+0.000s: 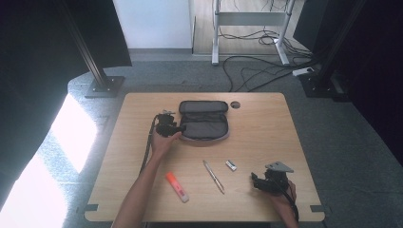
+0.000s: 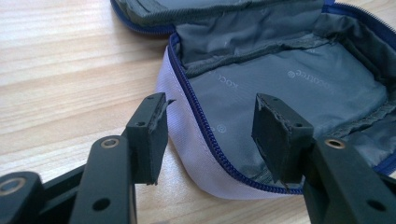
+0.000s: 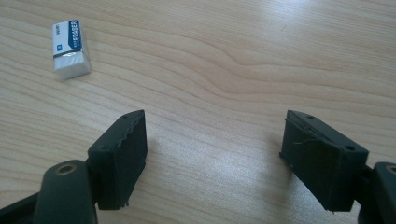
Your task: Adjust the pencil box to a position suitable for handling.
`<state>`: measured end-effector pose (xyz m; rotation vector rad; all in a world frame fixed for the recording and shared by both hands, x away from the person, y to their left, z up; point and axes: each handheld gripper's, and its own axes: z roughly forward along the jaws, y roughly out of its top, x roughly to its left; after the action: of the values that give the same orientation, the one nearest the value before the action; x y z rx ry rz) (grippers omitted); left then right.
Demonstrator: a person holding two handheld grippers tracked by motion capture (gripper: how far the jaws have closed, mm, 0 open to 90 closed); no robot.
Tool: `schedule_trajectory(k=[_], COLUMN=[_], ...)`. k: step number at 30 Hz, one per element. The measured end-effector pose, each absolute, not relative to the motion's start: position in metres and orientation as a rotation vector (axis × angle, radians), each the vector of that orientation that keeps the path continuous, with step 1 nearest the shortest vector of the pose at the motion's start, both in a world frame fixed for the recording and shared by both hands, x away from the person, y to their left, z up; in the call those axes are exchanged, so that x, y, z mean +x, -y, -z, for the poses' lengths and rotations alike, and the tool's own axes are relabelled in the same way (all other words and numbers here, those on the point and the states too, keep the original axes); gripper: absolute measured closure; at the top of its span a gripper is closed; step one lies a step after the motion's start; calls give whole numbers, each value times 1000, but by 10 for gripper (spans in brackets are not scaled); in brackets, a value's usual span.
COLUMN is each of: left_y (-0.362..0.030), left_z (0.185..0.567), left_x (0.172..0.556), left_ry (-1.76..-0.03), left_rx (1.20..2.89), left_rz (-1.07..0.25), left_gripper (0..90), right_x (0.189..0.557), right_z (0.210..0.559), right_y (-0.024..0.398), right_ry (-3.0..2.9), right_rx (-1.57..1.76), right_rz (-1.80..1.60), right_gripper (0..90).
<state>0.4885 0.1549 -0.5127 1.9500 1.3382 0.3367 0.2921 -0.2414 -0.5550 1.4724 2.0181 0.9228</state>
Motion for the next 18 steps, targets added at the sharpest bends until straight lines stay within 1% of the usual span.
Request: schedule_trajectory(k=[5,10,14,17,18], left_y=[-156,-158,-158,-156,-156], left_z=[517,520,522,523,523], left_x=[491,494,495,494,494], left_ry=[-1357,-1365,-1364,-1357,-1357], left_rx=[1957,1967,1966,1968,1969], left_rz=[-338,-330,-315,-326,-325], left_gripper=[473,498,514,551,551], right_x=[293,298,304,310,310], right_z=[555,554,554,546,546], right_y=[240,237,234,233,233], right_ry=[-2016,-2015,-2019,-1995,-1995], right_rx=[1472,1469,1449,1444,1444], right_rz=[-924,-935,-934,-976,-976], right_gripper=[226,272,272,278,278])
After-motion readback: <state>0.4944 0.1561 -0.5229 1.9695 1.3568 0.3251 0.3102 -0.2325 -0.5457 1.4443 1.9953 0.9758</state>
